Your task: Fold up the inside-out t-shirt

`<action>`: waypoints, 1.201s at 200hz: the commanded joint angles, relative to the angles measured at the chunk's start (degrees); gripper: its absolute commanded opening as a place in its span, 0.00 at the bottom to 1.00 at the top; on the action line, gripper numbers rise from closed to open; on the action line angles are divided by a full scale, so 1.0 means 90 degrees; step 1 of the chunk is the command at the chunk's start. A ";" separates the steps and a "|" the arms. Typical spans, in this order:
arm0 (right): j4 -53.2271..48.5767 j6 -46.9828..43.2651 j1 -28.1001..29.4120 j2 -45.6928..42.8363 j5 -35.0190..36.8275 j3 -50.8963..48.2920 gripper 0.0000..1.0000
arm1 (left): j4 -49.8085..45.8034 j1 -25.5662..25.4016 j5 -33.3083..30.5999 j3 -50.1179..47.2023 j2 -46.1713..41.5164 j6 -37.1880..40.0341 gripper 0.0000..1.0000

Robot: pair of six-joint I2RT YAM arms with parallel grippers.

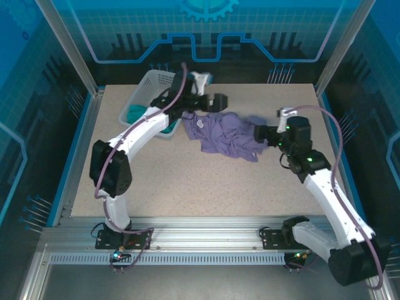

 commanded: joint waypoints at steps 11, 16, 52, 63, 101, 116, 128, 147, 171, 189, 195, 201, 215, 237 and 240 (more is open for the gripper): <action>0.0477 -0.0015 0.0774 0.1473 -0.0405 0.0422 1.00 | -0.0025 0.0679 -0.1385 -0.1105 -0.1143 0.0206 0.99; 0.0493 -0.0011 0.0850 0.1683 -0.0394 0.0504 1.00 | -0.0268 0.0711 -0.1642 -0.1073 -0.1044 0.0406 0.99; 0.0691 0.0031 0.1081 0.2378 -0.0521 0.0756 1.00 | -0.2019 0.0704 -0.2825 0.0520 0.0660 0.1512 0.93; 0.0665 0.0020 0.1088 0.2395 -0.0560 0.0769 1.00 | -0.2165 0.0704 -0.2981 0.0837 0.1022 0.1690 0.90; 0.0474 -0.0097 0.1069 0.2332 -0.0388 0.0685 1.00 | -0.2328 0.0704 -0.3001 0.1631 0.1859 0.2020 0.77; 0.0467 -0.0097 0.1057 0.2336 -0.0404 0.0658 1.00 | -0.2593 0.0709 -0.3148 0.2135 0.2291 0.2114 0.68; 0.0464 -0.0088 0.1045 0.2353 -0.0435 0.0640 1.00 | -0.2752 0.0721 -0.3424 0.2425 0.2583 0.2144 0.59; 0.0444 -0.0114 0.1052 0.2378 -0.0399 0.0617 1.00 | -0.3019 0.0803 -0.3641 0.2659 0.2890 0.2177 0.40; 0.0417 -0.0146 0.1009 0.2371 -0.0357 0.0577 1.00 | -0.3104 0.1026 -0.3894 0.2379 0.2785 0.2158 0.26; 0.0417 -0.0156 0.0950 0.2377 -0.0386 0.0551 1.00 | -0.2830 0.1238 -0.4143 0.1729 0.2351 0.2193 0.21; 0.0418 -0.0156 0.0936 0.2388 -0.0391 0.0556 1.00 | -0.2669 0.1324 -0.4214 0.1469 0.2177 0.2220 0.20; 0.0418 -0.0156 0.0925 0.2406 -0.0395 0.0551 1.00 | -0.2517 0.1430 -0.4261 0.1246 0.2046 0.2254 0.19; 0.0442 -0.0146 0.0896 0.2464 -0.0430 0.0556 1.00 | -0.2201 0.1710 -0.4316 0.0888 0.1867 0.2442 0.17; 0.0467 -0.0132 0.0881 0.2615 -0.0476 0.0621 1.00 | -0.2085 0.2068 -0.4506 0.0925 0.1983 0.3002 0.15; 0.0462 -0.0131 0.0877 0.2637 -0.0475 0.0638 1.00 | -0.2064 0.2108 -0.4527 0.0951 0.2015 0.3101 0.14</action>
